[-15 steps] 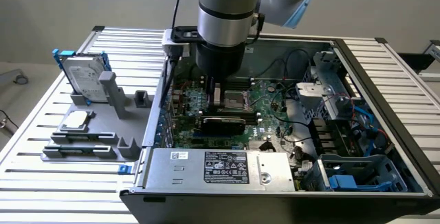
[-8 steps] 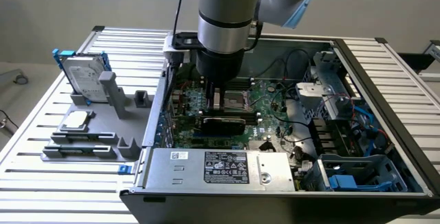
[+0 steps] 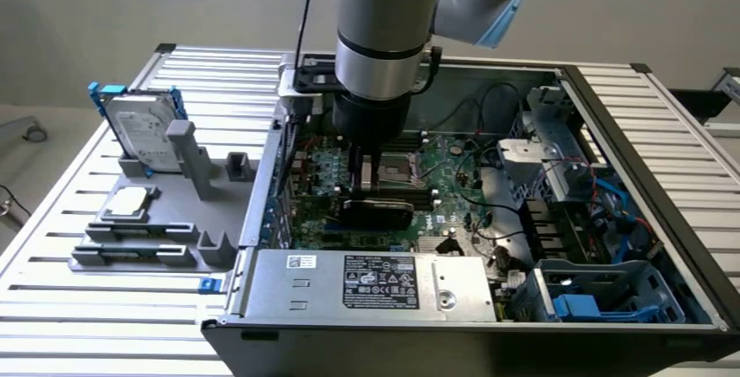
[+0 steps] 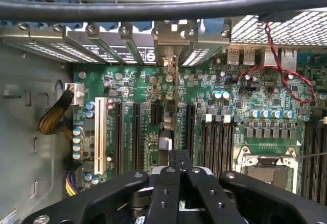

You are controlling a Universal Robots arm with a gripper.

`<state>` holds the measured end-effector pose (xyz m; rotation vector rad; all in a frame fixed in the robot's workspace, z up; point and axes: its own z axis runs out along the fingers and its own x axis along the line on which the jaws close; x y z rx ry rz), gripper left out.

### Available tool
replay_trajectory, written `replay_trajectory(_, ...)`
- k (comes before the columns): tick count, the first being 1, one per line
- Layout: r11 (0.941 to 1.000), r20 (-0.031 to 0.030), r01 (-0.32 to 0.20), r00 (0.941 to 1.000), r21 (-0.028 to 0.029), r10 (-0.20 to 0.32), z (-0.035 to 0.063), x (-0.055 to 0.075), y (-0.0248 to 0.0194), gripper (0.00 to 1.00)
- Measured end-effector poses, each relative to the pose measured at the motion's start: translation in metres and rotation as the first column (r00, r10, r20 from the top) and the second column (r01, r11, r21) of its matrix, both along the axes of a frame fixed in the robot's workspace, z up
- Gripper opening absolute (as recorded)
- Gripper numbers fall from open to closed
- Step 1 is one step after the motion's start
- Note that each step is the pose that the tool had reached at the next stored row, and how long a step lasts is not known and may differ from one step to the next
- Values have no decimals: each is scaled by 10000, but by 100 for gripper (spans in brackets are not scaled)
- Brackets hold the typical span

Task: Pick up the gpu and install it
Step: 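Press down on the gpu until it lock into place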

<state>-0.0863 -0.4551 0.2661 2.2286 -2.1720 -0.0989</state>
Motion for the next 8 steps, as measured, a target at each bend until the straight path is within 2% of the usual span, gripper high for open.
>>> replay_trajectory(4,10000,-5,-1,10000,6,1,-10,2,14,11)
replay_trajectory(5,10000,-13,0,10000,24,0,7,3,16,11)
replay_trajectory(8,10000,-57,2,10000,8,-2,135,2,15,11)
